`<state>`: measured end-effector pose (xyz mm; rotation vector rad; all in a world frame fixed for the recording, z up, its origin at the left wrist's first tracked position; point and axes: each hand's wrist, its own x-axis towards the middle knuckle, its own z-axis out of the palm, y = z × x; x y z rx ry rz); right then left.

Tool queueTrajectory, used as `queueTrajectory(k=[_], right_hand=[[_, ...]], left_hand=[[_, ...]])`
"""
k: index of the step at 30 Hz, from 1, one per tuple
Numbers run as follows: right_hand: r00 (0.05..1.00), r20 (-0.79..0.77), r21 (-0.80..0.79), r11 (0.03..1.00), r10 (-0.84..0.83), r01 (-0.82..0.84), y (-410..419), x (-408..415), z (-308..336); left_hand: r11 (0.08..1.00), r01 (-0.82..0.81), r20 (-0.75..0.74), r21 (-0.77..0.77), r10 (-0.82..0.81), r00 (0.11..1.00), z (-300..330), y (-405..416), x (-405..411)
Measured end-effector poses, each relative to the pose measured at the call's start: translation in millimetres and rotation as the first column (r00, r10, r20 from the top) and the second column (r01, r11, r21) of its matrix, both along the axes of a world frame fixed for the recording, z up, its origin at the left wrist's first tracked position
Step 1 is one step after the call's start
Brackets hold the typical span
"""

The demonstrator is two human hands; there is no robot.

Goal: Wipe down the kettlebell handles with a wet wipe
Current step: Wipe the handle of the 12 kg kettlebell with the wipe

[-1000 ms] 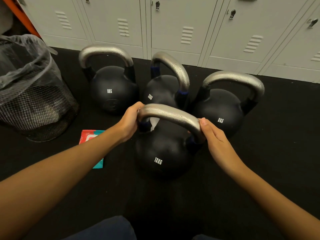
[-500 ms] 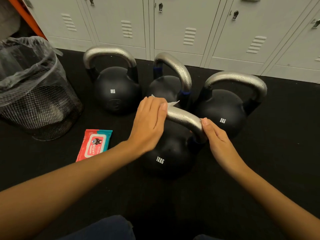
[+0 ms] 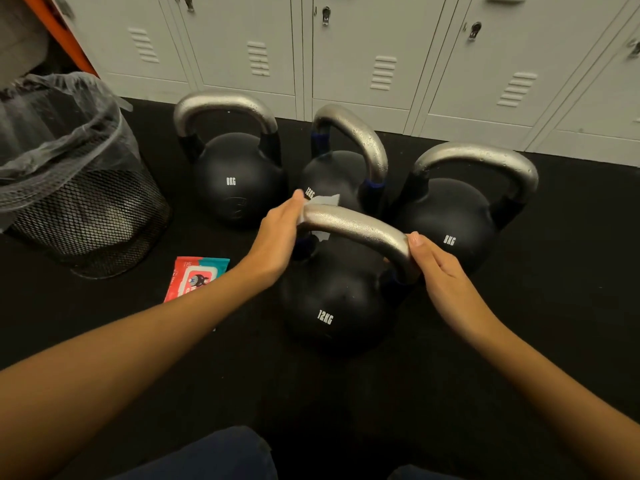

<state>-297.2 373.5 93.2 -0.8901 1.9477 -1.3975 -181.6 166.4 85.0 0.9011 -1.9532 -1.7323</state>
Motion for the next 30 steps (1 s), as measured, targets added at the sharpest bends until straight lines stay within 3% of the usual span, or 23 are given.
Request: queueTrajectory(k=[2, 5, 8, 10, 14, 17, 19, 22, 24, 30], right_hand=[[1.000, -0.005, 0.028, 0.999, 0.016, -0.016, -0.6, -3.0, 3.7], [1.000, 0.017, 0.043, 0.999, 0.000, -0.001, -0.7, -4.4, 5.3], [0.992, 0.125, 0.006, 1.000, -0.010, 0.009, -0.4, -4.9, 2.5], [0.980, 0.183, -0.042, 0.995, -0.081, 0.090, -0.3, -8.3, 0.9], [0.943, 0.176, -0.093, 0.949, -0.282, 0.301, 1.3, -19.3, 9.1], [0.941, 0.145, -0.134, 0.936, -0.307, 0.326, 3.3, -22.9, 15.1], [0.941, 0.122, -0.171, 0.927, -0.315, 0.333, 3.8, -21.7, 16.7], [0.949, 0.066, -0.246, 0.917, -0.308, 0.315, 6.5, -18.2, 18.5], [0.960, 0.022, -0.278, 0.920, -0.280, 0.275, 8.2, -17.2, 18.6], [0.996, 0.039, -0.253, 0.963, -0.085, 0.092, 4.6, -4.7, 21.2]], left_hand=[[0.981, 0.053, -0.053, -0.185, -0.063, 0.997, 6.7, 10.1, -1.8], [0.874, 0.061, -0.050, -0.482, -0.097, 0.994, 3.9, 20.7, 3.7], [0.887, 0.118, 0.016, -0.447, -0.124, 0.992, 6.6, 9.4, 4.4], [0.830, 0.145, 0.105, -0.538, -0.104, 0.989, 13.7, 6.6, -2.8], [0.447, 0.218, 0.216, -0.868, -0.056, 0.975, 23.8, 26.2, -18.6], [0.155, 0.257, 0.253, -0.954, -0.047, 0.966, 26.9, 53.0, -24.6], [0.047, 0.305, 0.299, -0.951, -0.109, 0.948, 26.2, 70.7, -26.5], [-0.026, 0.410, 0.409, -0.912, -0.135, 0.902, 25.1, 91.8, -27.4], [-0.024, 0.429, 0.428, -0.903, -0.150, 0.891, 26.0, 100.4, -26.6], [0.197, 0.235, 0.181, -0.952, -0.259, 0.949, 38.9, 84.7, -10.3]])
